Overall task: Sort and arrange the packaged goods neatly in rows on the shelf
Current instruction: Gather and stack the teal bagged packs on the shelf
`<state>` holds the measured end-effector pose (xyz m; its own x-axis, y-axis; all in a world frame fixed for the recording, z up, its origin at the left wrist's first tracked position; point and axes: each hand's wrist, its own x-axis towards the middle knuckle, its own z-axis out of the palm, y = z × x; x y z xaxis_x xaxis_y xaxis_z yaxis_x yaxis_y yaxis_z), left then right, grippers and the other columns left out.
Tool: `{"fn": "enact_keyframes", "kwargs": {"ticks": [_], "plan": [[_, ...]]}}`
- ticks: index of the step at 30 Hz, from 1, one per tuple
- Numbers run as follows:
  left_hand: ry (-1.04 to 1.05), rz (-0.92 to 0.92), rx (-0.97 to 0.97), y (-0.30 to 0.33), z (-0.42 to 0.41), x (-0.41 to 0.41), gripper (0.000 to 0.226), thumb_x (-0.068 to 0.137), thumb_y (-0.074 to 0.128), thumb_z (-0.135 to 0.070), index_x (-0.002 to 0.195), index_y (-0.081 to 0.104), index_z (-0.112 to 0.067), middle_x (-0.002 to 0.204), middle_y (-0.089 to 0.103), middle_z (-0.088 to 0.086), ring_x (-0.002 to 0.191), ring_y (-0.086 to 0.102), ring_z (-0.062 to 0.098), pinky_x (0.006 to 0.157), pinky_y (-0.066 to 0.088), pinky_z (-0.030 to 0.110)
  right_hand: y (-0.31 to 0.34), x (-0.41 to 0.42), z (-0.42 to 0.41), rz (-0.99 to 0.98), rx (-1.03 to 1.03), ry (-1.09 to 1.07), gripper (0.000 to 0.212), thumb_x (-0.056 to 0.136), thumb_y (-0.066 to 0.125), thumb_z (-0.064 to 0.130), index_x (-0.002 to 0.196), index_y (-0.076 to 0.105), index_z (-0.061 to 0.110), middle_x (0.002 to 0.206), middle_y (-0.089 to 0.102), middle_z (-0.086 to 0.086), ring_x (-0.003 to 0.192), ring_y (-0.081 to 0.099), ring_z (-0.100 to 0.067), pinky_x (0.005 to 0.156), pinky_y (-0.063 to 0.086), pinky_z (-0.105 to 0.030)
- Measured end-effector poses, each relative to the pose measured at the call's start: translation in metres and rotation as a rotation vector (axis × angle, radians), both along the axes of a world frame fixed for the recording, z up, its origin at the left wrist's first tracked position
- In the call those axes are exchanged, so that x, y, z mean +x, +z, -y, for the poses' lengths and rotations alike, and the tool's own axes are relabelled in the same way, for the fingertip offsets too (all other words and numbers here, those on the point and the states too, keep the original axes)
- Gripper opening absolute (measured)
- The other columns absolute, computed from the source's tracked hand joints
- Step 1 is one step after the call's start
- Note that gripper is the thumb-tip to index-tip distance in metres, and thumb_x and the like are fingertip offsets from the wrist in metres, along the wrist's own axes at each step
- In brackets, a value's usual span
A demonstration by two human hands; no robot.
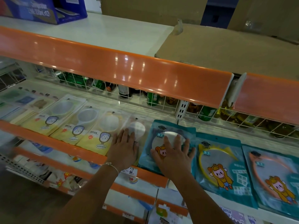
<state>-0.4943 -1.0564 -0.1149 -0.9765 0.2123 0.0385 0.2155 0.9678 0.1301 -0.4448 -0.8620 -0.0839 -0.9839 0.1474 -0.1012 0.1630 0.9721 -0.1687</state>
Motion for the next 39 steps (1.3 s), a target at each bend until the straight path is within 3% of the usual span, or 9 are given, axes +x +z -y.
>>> {"fn": "enact_keyframes", "kwargs": {"ticks": [7, 10, 13, 19, 24, 27, 32, 37, 39], "plan": [[0.038, -0.008, 0.042, -0.001, -0.009, 0.003, 0.081, 0.088, 0.000, -0.050, 0.147, 0.031, -0.004, 0.154, 0.025, 0.025, 0.144, 0.022, 0.038, 0.119, 0.014, 0.045, 0.000, 0.000, -0.001, -0.014, 0.016, 0.007, 0.085, 0.078, 0.010, 0.086, 0.151, 0.008, 0.042, 0.163, -0.006, -0.009, 0.146, -0.014, -0.042, 0.114, -0.006, -0.064], [0.067, 0.014, 0.035, 0.002, -0.016, 0.007, 0.086, 0.085, -0.008, -0.050, 0.150, 0.023, -0.003, 0.156, 0.016, 0.025, 0.146, 0.014, 0.037, 0.120, 0.011, 0.043, -0.001, 0.000, -0.001, -0.017, 0.018, 0.007, 0.085, 0.078, 0.010, 0.086, 0.151, 0.009, 0.042, 0.163, -0.006, -0.009, 0.146, -0.014, -0.042, 0.114, -0.007, -0.064], [0.086, 0.063, 0.030, 0.004, -0.018, 0.008, 0.078, 0.089, 0.000, -0.046, 0.152, 0.015, -0.003, 0.158, 0.007, 0.025, 0.147, 0.005, 0.036, 0.120, 0.007, 0.042, 0.000, -0.001, -0.001, -0.015, 0.015, 0.006, 0.085, 0.078, 0.010, 0.086, 0.150, 0.009, 0.042, 0.163, -0.005, -0.009, 0.146, -0.014, -0.042, 0.114, -0.007, -0.064], [0.070, 0.064, 0.047, 0.005, -0.015, 0.005, 0.080, 0.088, -0.003, -0.049, 0.151, 0.019, -0.004, 0.157, 0.012, 0.024, 0.147, 0.009, 0.036, 0.120, 0.012, 0.043, 0.000, -0.001, -0.002, 0.003, 0.008, 0.005, 0.086, 0.077, 0.010, 0.086, 0.151, 0.007, 0.042, 0.163, -0.007, -0.009, 0.145, -0.016, -0.042, 0.113, -0.008, -0.065], [0.039, 0.096, 0.046, 0.013, -0.008, 0.000, 0.064, 0.098, 0.012, -0.043, 0.153, 0.013, -0.009, 0.160, 0.007, 0.018, 0.148, 0.004, 0.031, 0.121, 0.008, 0.040, 0.000, -0.002, -0.009, -0.046, -0.018, 0.045, 0.080, 0.080, 0.014, 0.084, 0.149, 0.017, 0.042, 0.162, 0.001, -0.009, 0.147, -0.010, -0.040, 0.114, -0.007, -0.064], [-0.040, 0.052, 0.156, 0.022, -0.014, 0.008, 0.071, 0.092, 0.006, -0.046, 0.153, 0.017, -0.011, 0.161, 0.007, 0.013, 0.149, 0.000, 0.026, 0.120, 0.001, 0.035, 0.000, 0.003, -0.014, -0.097, -0.032, 0.077, 0.079, 0.081, 0.013, 0.083, 0.148, 0.023, 0.042, 0.162, 0.005, -0.009, 0.147, -0.008, -0.039, 0.115, -0.006, -0.063], [-0.212, 0.078, 0.370, 0.020, -0.035, 0.022, 0.060, 0.102, 0.026, -0.043, 0.155, 0.008, -0.019, 0.162, 0.002, 0.003, 0.148, -0.006, 0.014, 0.116, -0.003, 0.028, 0.003, 0.010, -0.015, -0.034, 0.024, 0.094, 0.091, 0.072, -0.006, 0.084, 0.151, 0.013, 0.043, 0.163, -0.002, -0.007, 0.146, -0.015, -0.040, 0.114, -0.007, -0.064], [-0.264, 0.046, 0.314, 0.006, -0.042, 0.027, 0.083, 0.089, -0.007, -0.063, 0.154, 0.011, -0.013, 0.161, 0.007, 0.009, 0.149, -0.001, 0.019, 0.118, -0.003, 0.028, 0.004, 0.010, -0.015, -0.033, 0.037, 0.101, 0.094, 0.069, -0.009, 0.082, 0.151, 0.013, 0.042, 0.163, 0.001, -0.007, 0.148, -0.009, -0.038, 0.115, -0.006, -0.062], [-0.264, 0.040, 0.322, 0.003, -0.043, 0.028, 0.079, 0.091, -0.002, -0.059, 0.154, 0.009, -0.013, 0.161, 0.007, 0.009, 0.149, -0.001, 0.019, 0.118, -0.003, 0.028, 0.003, 0.010, -0.016, -0.036, 0.037, 0.105, 0.093, 0.070, -0.007, 0.081, 0.151, 0.014, 0.042, 0.163, 0.002, -0.007, 0.148, -0.008, -0.037, 0.114, -0.007, -0.062]]}}
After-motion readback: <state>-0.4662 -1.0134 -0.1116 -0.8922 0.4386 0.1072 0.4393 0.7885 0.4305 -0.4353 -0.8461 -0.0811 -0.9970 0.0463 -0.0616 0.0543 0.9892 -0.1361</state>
